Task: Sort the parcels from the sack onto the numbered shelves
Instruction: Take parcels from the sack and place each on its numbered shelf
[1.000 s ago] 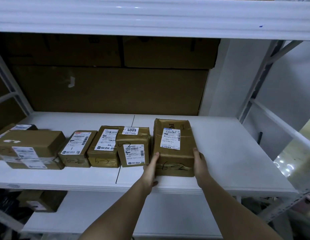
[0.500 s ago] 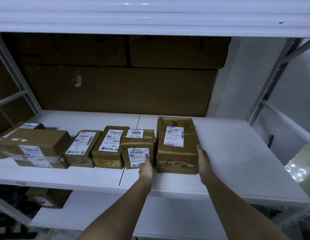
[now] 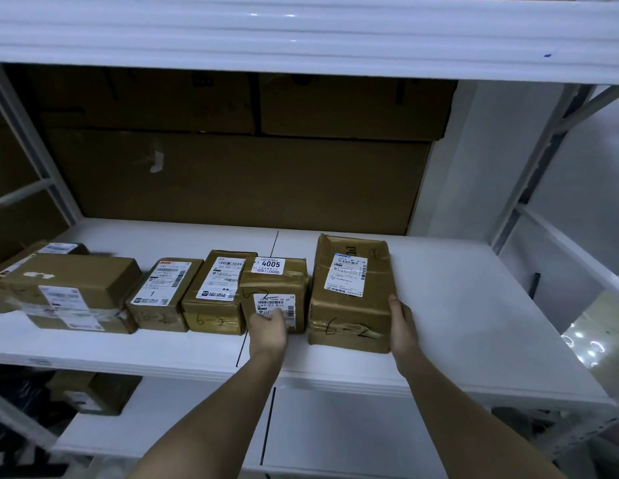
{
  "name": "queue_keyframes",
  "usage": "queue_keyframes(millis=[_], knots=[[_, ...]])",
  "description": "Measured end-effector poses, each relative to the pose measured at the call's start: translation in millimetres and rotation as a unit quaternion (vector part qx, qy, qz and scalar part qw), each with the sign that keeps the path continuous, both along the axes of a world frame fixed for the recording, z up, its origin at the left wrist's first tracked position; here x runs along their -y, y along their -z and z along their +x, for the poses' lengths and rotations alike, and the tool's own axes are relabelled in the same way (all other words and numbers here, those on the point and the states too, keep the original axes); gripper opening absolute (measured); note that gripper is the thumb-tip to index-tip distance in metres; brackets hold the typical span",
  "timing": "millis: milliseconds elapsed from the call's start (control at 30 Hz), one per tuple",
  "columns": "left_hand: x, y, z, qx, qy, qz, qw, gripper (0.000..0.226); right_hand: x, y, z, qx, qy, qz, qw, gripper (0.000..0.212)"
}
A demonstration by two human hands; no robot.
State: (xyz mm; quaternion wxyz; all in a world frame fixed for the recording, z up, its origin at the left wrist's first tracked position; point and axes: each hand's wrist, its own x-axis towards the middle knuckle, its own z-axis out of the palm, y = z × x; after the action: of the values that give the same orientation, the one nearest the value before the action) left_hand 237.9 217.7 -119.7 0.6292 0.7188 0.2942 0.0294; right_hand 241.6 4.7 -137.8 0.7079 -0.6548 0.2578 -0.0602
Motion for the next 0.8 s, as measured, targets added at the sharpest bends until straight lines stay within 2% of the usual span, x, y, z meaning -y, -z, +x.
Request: queue_keyframes(millis=[33, 67, 100, 167, 200, 233, 300, 367, 433, 467, 567, 667, 800], knots=[[2, -5, -8, 0.044, 0.013, 0.052, 0.998, 0.012, 0, -1, 0, 0.001, -0.001, 0.001, 1.000, 0.045], [3, -9, -14, 0.110, 0.028, 0.122, 0.986, 0.012, 0, -3, -1, 0.003, -0.002, 0.002, 1.000, 0.047], [5, -16, -21, 0.192, 0.054, 0.219, 0.955, 0.018, -1, -3, 0, 0.009, -0.003, 0.005, 1.000, 0.051], [10, -29, -20, 0.314, 0.086, 0.431, 0.841, 0.017, -4, -4, -1, 0.023, 0.001, 0.005, 1.000, 0.060], [13, -37, -13, 0.341, 0.089, 0.499, 0.792, 0.019, -6, -4, -2, 0.029, 0.005, 0.000, 1.000, 0.062], [16, -47, -6, 0.337, 0.099, 0.534, 0.769, 0.029, -8, -5, -2, 0.033, 0.006, -0.005, 0.999, 0.063], [19, -68, 10, 0.254, 0.163, 0.560, 0.771, 0.051, -11, -9, -4, 0.038, 0.003, -0.012, 0.999, 0.063], [18, -75, 26, 0.136, 0.235, 0.594, 0.757, 0.067, -11, -11, -5, 0.035, -0.009, -0.016, 0.999, 0.061], [13, -72, 34, 0.045, 0.264, 0.618, 0.739, 0.070, -8, -11, -4, 0.031, -0.019, -0.016, 0.999, 0.061], [10, -69, 35, 0.023, 0.263, 0.617, 0.742, 0.069, -7, -11, -3, 0.028, -0.025, -0.015, 0.999, 0.062], [6, -62, 31, 0.006, 0.271, 0.599, 0.754, 0.066, -3, -12, -1, 0.017, -0.037, -0.011, 0.999, 0.063], [3, -63, 29, 0.021, 0.294, 0.602, 0.742, 0.064, 0, -12, 0, 0.014, -0.038, -0.011, 0.999, 0.063], [-5, -65, 30, 0.022, 0.316, 0.589, 0.743, 0.064, -2, -11, 1, 0.022, -0.039, -0.004, 0.999, 0.060]])
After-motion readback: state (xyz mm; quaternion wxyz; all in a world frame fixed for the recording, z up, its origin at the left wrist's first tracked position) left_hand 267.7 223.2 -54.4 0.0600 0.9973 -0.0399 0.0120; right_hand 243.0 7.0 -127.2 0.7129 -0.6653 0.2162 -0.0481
